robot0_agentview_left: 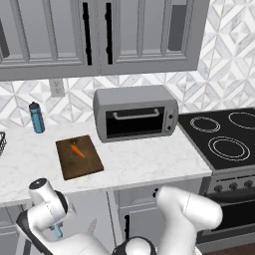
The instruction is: Place the appropriate cutting tool for cutting the carrot skin on the cutting board.
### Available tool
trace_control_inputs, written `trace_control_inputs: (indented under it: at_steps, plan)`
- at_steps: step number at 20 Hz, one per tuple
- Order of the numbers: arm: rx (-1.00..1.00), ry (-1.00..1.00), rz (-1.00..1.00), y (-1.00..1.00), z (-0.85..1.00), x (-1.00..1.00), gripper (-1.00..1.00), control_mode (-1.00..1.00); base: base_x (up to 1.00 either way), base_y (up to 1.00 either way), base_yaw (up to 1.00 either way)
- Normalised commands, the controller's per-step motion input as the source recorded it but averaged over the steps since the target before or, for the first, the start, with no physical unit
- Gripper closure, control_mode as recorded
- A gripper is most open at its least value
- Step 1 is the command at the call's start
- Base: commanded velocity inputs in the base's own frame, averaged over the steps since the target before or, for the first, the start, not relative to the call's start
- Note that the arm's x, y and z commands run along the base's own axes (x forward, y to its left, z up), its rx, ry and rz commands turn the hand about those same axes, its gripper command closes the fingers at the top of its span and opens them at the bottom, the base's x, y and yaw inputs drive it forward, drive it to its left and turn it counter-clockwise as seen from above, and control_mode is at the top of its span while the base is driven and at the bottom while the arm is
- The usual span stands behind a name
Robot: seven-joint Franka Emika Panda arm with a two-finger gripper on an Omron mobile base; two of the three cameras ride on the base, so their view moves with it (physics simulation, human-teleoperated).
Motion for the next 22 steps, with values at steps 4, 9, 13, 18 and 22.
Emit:
trace_control_inputs:
  at_steps: [4, 9, 13, 18, 22]
  plan:
    - [0.05, 0.0, 0.0, -0.13, 1.0, -0.8, 1.0, -1.0, 0.0, 0.0, 0.0]
    - [0.02, 0.0, 0.0, -0.49, 0.99, -0.39, 1.0, -1.0, 0.0, 0.0, 0.0]
    - [0.0, -0.07, 0.0, -0.77, 0.87, 0.18, 1.0, -1.0, 0.0, 0.0, 0.0]
    - [0.0, -0.01, 0.0, -0.76, 0.75, 0.7, 1.0, -1.0, 0.0, 0.0, 0.0]
    - [0.0, 0.0, 0.04, -0.33, 0.21, 1.0, 1.0, -1.0, 0.0, 0.0, 0.0]
